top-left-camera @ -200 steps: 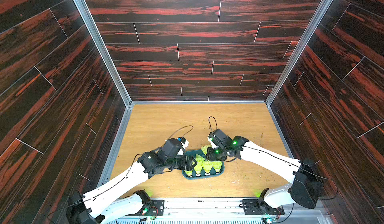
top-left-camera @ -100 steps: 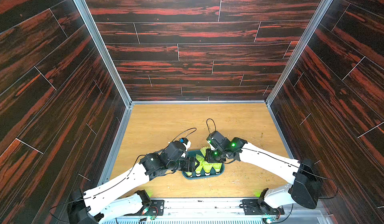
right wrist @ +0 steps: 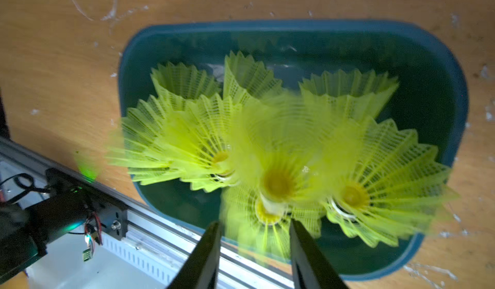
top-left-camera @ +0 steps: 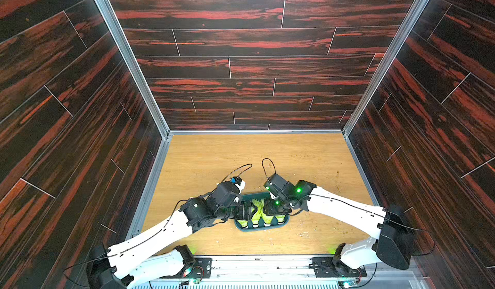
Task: Put the shuttlecocks into the storage box
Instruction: Place the shuttlecock in the storage box, then reset both arms
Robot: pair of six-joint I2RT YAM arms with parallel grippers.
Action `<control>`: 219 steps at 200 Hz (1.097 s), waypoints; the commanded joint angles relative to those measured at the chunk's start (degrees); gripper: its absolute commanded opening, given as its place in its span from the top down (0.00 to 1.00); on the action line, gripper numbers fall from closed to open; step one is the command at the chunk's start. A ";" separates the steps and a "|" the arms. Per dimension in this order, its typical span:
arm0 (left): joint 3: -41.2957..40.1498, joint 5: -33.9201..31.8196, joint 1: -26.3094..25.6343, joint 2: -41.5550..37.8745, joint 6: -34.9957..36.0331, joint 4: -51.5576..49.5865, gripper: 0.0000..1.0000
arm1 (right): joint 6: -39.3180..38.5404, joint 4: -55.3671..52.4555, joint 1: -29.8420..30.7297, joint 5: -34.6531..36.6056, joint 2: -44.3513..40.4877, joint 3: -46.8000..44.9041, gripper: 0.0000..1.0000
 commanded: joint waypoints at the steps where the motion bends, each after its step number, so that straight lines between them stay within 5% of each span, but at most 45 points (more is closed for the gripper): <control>1: -0.10 -0.89 -0.21 -0.95 -0.34 0.52 0.23 | 0.03 -3.36 0.33 1.35 -1.96 2.24 0.49; 54: 0.06 -1.78 -0.23 -1.47 -1.35 0.49 0.23 | -0.10 -9.44 0.28 5.10 -4.62 7.85 0.45; 146: 1.14 -3.29 -0.19 -3.81 -4.14 0.02 0.22 | -0.40 -10.82 0.18 13.16 -10.40 10.41 0.02; 161: 0.89 -4.03 -0.12 -5.08 -5.57 -0.10 0.22 | -0.42 -10.61 0.01 14.64 -11.91 10.04 0.02; 173: 0.50 -5.88 -0.10 -6.45 -7.04 -0.32 0.19 | -0.82 -9.91 -0.30 15.92 -13.25 9.46 0.02; 179: 0.14 -7.13 -0.10 -7.38 -7.87 -0.22 0.01 | -1.19 -9.13 -0.42 16.66 -14.07 9.01 0.02; 219: -2.63 -19.37 0.25 -15.08 -10.35 1.39 0.00 | -3.38 -4.37 -0.86 28.43 -19.46 5.95 0.02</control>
